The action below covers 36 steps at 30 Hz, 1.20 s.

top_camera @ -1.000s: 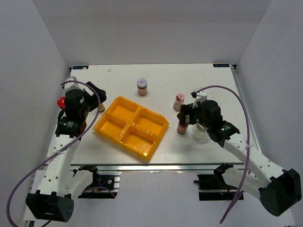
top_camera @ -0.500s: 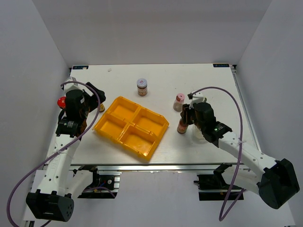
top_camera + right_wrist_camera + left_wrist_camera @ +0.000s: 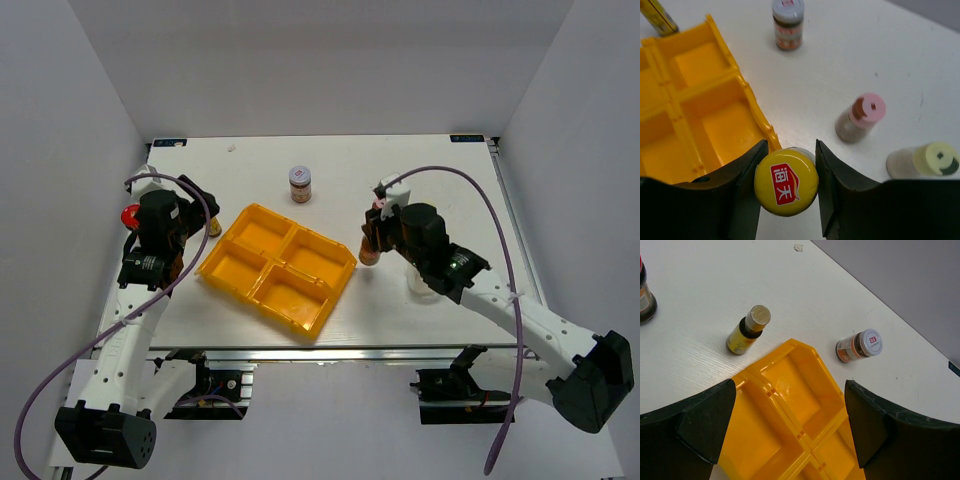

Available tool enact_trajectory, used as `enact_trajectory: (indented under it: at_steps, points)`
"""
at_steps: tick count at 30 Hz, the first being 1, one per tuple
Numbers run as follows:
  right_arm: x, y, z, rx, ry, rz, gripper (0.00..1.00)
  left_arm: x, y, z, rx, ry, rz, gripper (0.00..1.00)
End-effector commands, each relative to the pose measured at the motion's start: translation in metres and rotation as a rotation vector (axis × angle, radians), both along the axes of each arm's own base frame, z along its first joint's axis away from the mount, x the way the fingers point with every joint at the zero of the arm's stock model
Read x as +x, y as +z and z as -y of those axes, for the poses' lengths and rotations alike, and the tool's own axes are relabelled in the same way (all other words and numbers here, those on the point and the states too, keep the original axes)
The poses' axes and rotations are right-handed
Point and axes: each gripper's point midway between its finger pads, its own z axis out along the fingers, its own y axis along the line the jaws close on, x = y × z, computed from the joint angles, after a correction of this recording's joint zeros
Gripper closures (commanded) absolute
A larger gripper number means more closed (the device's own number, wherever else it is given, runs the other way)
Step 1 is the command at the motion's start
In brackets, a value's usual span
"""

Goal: Organize the condiment bottles

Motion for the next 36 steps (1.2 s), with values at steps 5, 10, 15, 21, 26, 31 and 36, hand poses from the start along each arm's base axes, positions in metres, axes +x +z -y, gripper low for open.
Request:
enact_trajectory:
  at_steps: [5,10,15,21,26,31,36]
  points:
    - [-0.001,0.129,-0.070,0.167,0.200,0.288,1.00,0.000,-0.001,-0.010,0.019,0.050,-0.010,0.02]
    - [-0.003,0.134,-0.108,0.179,0.291,0.293,1.00,0.004,-0.008,-0.012,0.032,0.062,-0.043,0.02]
    - [0.004,0.123,-0.145,0.161,0.333,0.273,1.00,0.010,-0.015,-0.014,0.047,0.069,-0.068,0.02]
    - [0.010,0.094,-0.178,0.153,0.393,0.226,1.00,0.021,-0.026,-0.014,0.068,0.069,-0.112,0.02]
    - [0.017,0.075,-0.198,0.151,0.416,0.198,1.00,0.032,-0.030,-0.012,0.085,0.050,-0.124,0.02]
    - [0.023,0.057,-0.211,0.165,0.420,0.176,1.00,0.047,-0.036,-0.010,0.101,0.034,-0.152,0.02]
    - [0.023,0.043,-0.219,0.188,0.429,0.155,1.00,0.063,-0.043,-0.010,0.119,0.033,-0.180,0.02]
